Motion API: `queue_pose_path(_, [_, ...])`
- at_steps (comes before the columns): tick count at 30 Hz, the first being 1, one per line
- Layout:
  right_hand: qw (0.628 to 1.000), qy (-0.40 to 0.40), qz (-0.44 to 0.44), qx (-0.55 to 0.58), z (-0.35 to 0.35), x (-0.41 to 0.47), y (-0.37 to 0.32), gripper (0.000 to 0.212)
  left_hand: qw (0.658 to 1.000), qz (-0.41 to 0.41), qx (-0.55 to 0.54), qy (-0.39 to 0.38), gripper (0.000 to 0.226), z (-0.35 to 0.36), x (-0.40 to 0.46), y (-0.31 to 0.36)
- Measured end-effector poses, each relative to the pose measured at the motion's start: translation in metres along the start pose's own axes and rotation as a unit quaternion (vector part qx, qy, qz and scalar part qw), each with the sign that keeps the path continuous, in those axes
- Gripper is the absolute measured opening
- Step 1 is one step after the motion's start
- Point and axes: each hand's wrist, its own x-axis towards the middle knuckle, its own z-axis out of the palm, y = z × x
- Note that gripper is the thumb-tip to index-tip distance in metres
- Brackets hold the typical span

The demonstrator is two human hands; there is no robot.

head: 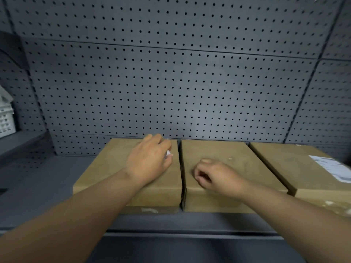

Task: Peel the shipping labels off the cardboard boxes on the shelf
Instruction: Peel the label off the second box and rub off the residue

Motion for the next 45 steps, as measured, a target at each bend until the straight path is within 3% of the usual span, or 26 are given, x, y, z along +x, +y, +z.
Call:
queue_pose_path(4, [0.991,0.047,0.111,-0.055,-0.010,-0.027,0.045,0.014,1.000,0.020,-0.018,0.000,0.020,0.000,0.007,0.008])
queue_pose_path(9, [0.951,0.101,0.270,-0.109,-0.044,-0.054,0.080,0.016,0.997,0.057,-0.046,0.006,0.023,0.000,0.024,0.029])
queue_pose_path(20, [0.954,0.179,0.203,-0.126,-0.099,-0.096,0.108,0.014,0.990,0.097,-0.102,0.010,0.034,0.009,0.069,0.127])
queue_pose_path(30, [0.949,0.198,0.198,-0.143,-0.189,-0.214,0.208,0.012,0.984,0.108,-0.139,0.015,0.038,0.025,0.129,0.312])
queue_pose_path(37, [0.932,0.241,0.227,-0.150,-0.254,-0.298,0.278,0.013,0.973,0.150,-0.173,0.034,0.025,0.025,0.173,0.444])
queue_pose_path(45, [0.892,0.317,0.300,-0.120,-0.308,-0.354,0.339,0.009,0.941,0.218,-0.242,0.090,0.017,0.021,0.239,0.551])
